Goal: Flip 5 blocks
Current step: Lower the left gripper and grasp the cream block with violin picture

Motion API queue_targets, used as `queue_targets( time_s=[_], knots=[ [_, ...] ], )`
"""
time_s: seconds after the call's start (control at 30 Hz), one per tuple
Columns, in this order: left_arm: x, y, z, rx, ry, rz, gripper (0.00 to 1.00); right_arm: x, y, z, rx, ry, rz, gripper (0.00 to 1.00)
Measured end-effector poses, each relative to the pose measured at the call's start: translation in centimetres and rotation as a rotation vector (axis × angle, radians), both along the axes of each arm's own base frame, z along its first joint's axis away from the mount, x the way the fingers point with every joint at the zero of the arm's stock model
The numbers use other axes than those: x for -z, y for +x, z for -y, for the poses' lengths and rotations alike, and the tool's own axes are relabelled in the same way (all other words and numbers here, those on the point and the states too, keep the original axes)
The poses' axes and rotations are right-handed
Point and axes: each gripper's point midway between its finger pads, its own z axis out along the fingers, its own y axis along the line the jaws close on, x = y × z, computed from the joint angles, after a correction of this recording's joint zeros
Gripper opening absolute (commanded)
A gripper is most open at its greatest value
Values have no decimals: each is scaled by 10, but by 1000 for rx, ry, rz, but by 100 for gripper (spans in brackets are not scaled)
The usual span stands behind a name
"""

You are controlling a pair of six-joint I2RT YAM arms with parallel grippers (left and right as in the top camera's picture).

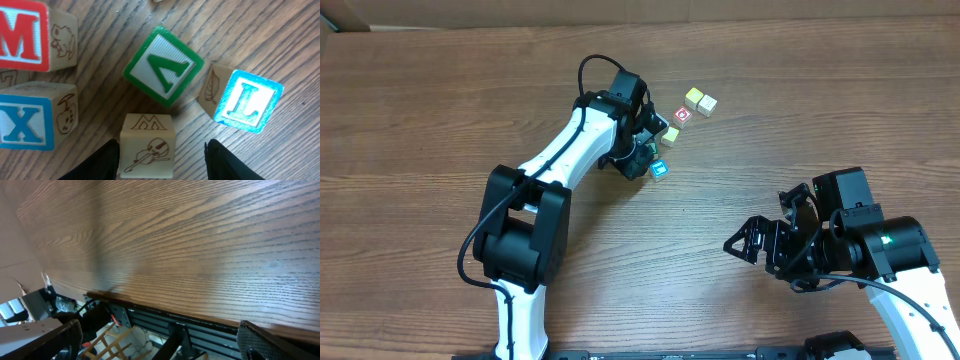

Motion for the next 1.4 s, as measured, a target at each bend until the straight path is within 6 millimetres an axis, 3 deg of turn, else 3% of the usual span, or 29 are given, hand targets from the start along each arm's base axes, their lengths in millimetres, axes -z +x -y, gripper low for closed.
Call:
queue_targets(
  time_s=[0.23, 0.33, 0.43, 0.57, 0.67, 0.83, 1.23, 1.4],
  knots=[
    [0, 4, -9, -21, 0, 1, 36, 0, -6, -1, -2, 8, -29, 100],
    [0, 6, -13, -28, 0, 1, 25, 0, -8, -1, -3, 8, -36, 100],
    [0, 6, -13, -29, -5, -1, 25, 0, -9, -1, -3, 8, -42, 100],
    [-1, 4, -9, -25, -26, -10, 18, 0, -9, -1, -3, 9, -42, 100],
    [-1, 3, -7, -27, -35, -14, 21, 0, -9, -1, -3, 9, -42, 100],
    [-1, 3, -7, -64, -43, -22, 17, 0, -9, -1, -4, 10, -42, 100],
    [-9, 1, -16, -401, -23, -89, 6, 0, -9, -1, -4, 10, -40, 100],
    [-38, -5, -25, -538, -21, -71, 5, 0, -7, -1, -8, 11, -30, 100]
  ],
)
